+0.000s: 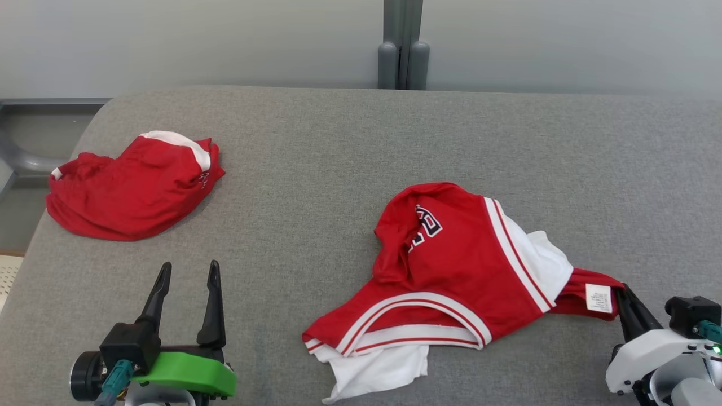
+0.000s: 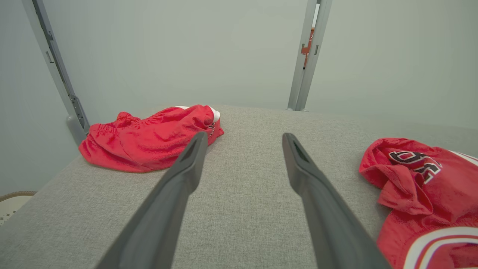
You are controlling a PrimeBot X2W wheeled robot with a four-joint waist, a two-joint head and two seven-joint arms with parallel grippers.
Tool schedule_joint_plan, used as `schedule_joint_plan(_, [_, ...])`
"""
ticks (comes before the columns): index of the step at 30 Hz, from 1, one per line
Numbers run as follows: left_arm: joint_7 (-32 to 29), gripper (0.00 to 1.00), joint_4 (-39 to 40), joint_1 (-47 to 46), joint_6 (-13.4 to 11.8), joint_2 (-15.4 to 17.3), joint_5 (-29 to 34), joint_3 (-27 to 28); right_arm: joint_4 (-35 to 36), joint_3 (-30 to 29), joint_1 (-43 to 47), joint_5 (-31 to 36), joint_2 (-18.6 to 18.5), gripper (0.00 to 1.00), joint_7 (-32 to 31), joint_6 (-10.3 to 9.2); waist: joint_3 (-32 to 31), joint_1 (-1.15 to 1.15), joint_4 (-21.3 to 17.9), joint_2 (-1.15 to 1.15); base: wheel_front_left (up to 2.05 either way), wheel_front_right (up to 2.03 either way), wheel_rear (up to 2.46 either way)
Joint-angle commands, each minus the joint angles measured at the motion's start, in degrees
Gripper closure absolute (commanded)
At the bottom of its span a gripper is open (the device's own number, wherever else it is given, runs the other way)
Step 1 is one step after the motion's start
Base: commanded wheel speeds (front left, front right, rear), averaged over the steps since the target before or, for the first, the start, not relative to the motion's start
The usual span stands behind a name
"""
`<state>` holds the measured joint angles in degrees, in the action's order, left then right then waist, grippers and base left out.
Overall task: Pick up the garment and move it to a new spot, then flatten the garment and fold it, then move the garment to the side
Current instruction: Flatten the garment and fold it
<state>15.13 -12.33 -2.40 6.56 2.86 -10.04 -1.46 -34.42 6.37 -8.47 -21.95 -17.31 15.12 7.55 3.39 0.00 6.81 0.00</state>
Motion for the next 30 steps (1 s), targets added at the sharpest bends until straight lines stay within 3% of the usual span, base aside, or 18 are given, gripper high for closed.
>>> schedule_joint_plan(1, [0.03, 0.0, 0.26, 0.61, -0.18, 0.05, -0.17, 0.14, 0.15, -1.15, 1.02, 0.44, -0.38, 1.0, 0.05, -0.12, 0.05, 0.0, -0.23, 0.0, 0.0, 0.0, 0.0])
schedule_joint_plan(2, [0.03, 0.0, 0.3, 0.71, -0.22, 0.05, -0.16, 0.25, 0.16, -1.9, 1.29, 0.43, -0.26, 1.0, 0.05, -0.12, 0.03, 0.0, -0.42, 0.0, 0.0, 0.0, 0.0])
schedule_joint_plan(3, [0.03, 0.0, 0.34, 0.82, -0.26, 0.05, -0.13, 0.31, 0.49, -2.43, 1.3, 0.52, -0.1, 0.87, 0.05, -0.12, 0.07, 0.0, -0.58, 0.0, 0.0, 0.0, 0.0])
schedule_joint_plan(4, [0.03, 0.0, 0.39, 0.93, -0.3, 0.05, -0.12, 0.31, 1.08, -2.9, 1.38, 0.77, 0.21, 0.0, 0.05, -0.12, 0.12, 0.0, -0.8, 0.0, 0.0, 0.0, 0.0])
schedule_joint_plan(19, [0.03, 0.0, 0.46, 0.66, -0.06, 0.07, 0.94, 1.21, 21.29, -4.55, 6.41, 7.39, 6.12, 0.0, 0.05, -0.12, -0.8, 0.0, -3.31, 0.0, 0.0, 0.0, 0.0])
schedule_joint_plan(26, [0.03, 0.0, 0.63, 0.58, 0.08, 0.06, 0.99, 1.05, 20.8, -1.93, 8.45, 6.87, 7.62, 0.0, 0.05, -0.11, -0.5, 0.0, -3.65, 0.0, 0.0, 0.0, 0.0])
schedule_joint_plan(30, [0.03, 0.0, 0.38, -0.16, 0.19, 0.06, 1.2, 0.88, 17.16, -0.29, 7.33, 6.1, 7.57, 0.0, 0.05, -0.11, -0.21, 0.0, -3.24, 0.0, 0.0, 0.0, 0.0])
